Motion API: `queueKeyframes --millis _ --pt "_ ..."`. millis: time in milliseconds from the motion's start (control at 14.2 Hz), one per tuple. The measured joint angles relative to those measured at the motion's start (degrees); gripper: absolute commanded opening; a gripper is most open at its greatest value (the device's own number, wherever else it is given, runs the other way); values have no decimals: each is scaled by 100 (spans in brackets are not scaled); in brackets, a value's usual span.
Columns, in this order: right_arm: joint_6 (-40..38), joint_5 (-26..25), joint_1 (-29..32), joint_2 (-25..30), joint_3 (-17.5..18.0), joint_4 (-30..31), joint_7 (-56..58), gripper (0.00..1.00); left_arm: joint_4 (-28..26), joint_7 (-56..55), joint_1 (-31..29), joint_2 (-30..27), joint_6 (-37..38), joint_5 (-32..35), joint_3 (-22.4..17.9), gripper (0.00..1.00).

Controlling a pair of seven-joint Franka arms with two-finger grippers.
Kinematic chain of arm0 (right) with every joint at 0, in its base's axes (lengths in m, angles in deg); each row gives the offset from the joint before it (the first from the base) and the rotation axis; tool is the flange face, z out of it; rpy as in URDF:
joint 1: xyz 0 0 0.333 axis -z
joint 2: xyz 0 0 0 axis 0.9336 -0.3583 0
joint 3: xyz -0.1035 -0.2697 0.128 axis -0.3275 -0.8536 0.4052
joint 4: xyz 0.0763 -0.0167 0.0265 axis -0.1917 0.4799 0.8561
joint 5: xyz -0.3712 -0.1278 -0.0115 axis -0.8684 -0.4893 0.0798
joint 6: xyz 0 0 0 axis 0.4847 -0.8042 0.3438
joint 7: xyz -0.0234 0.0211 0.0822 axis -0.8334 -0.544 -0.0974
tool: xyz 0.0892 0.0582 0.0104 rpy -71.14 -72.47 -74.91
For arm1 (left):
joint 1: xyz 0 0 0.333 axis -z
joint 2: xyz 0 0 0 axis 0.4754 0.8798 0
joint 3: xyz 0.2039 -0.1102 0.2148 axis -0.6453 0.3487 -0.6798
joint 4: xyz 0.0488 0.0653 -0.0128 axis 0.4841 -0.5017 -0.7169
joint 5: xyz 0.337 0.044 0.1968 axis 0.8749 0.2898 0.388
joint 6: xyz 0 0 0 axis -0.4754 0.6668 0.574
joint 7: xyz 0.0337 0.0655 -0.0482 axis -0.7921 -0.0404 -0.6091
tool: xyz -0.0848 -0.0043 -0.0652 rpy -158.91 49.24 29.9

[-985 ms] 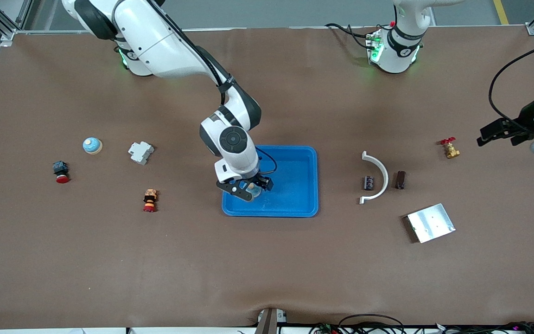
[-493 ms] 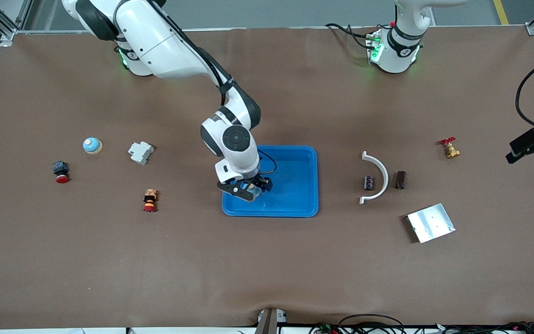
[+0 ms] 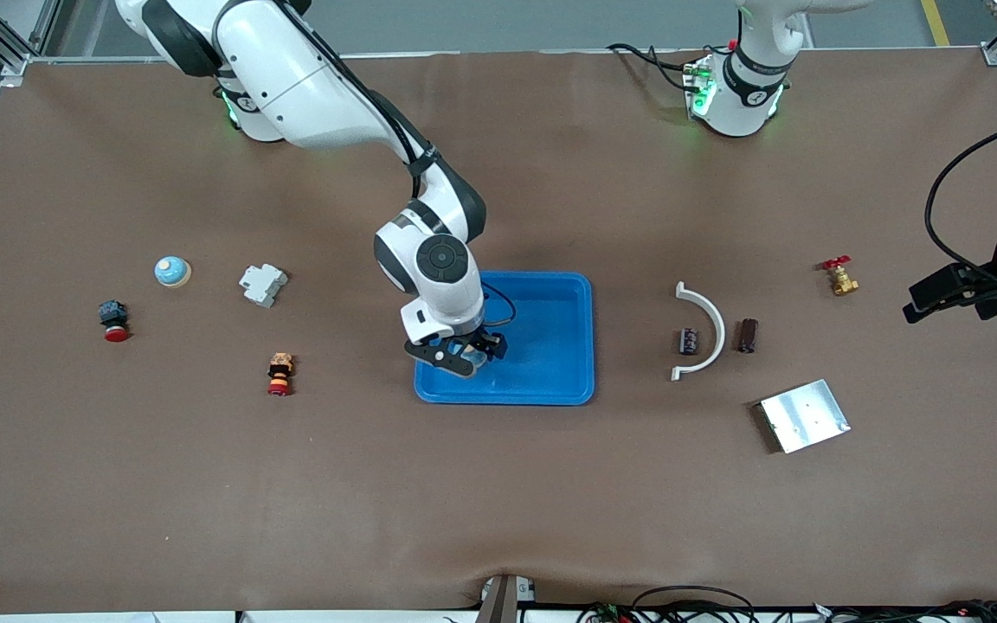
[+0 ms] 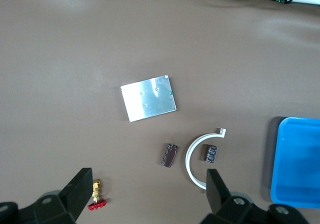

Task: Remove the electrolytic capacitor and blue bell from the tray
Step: 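Lift the bell and carry it toward the red button with the right gripper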

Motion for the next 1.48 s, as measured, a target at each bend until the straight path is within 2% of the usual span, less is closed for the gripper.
queueKeyframes --millis 141,211,774,1196,1478 --pt "0 -56 0 -5 -5 -4 0 6 10 -7 -8 -59 25 6 0 100" --pt "0 -60 0 -7 -6 -7 0 0 13 -8 -10 -77 28 6 0 100" --pt "-128 -62 1 -11 -24 -131 0 0 28 -9 -17 -138 188 15 4 100" --pt "-1210 -47 138 -10 -25 -812 28 0 159 -10 -62 -138 189 15 1 100" --pt "-1789 31 689 76 151 -952 848 0 162 -10 -65 -138 189 15 2 100"
